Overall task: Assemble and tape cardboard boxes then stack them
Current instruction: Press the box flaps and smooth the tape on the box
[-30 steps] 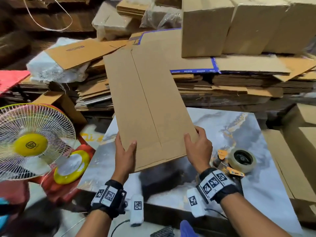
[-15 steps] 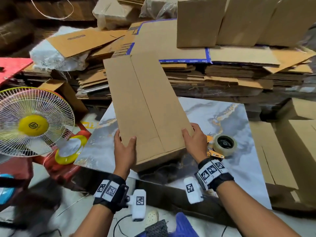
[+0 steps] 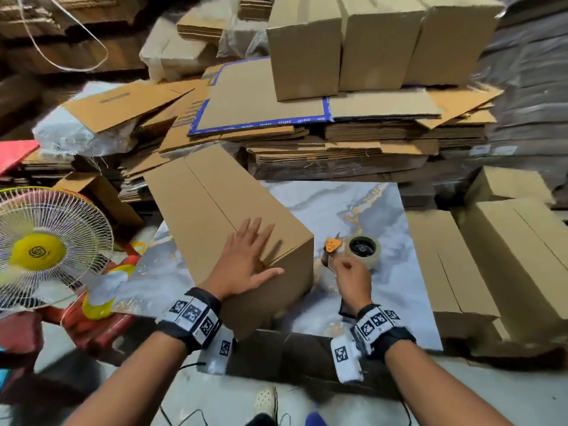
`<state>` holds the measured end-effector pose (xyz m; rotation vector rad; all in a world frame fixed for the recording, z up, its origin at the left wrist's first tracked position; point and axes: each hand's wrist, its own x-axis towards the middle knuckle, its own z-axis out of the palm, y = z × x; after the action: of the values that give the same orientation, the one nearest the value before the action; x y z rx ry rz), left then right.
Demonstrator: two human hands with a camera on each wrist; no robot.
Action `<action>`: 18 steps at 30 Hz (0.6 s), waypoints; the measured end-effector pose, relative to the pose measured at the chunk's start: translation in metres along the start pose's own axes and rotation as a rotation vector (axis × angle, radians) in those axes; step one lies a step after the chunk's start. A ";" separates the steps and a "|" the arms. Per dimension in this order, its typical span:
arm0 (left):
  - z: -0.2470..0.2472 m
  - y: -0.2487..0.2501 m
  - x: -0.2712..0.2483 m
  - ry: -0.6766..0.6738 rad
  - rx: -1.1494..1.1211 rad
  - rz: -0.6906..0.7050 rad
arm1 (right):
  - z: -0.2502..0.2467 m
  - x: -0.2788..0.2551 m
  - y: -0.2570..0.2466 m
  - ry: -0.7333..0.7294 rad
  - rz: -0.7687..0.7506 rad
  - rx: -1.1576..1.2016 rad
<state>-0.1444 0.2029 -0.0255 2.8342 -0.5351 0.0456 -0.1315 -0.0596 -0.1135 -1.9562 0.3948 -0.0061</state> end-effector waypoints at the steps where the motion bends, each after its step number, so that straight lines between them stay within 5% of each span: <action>1: 0.001 0.002 0.007 -0.059 0.039 0.006 | -0.004 0.000 0.014 -0.012 0.048 -0.050; 5: 0.011 -0.005 0.028 -0.187 0.140 -0.048 | -0.022 -0.002 0.054 -0.056 0.174 -0.165; 18: 0.022 0.013 0.090 -0.173 0.107 -0.153 | -0.009 0.023 0.084 0.040 0.498 -0.069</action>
<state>-0.0654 0.1540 -0.0372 2.9922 -0.3586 -0.2065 -0.1345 -0.1040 -0.1883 -1.8789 0.9086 0.2918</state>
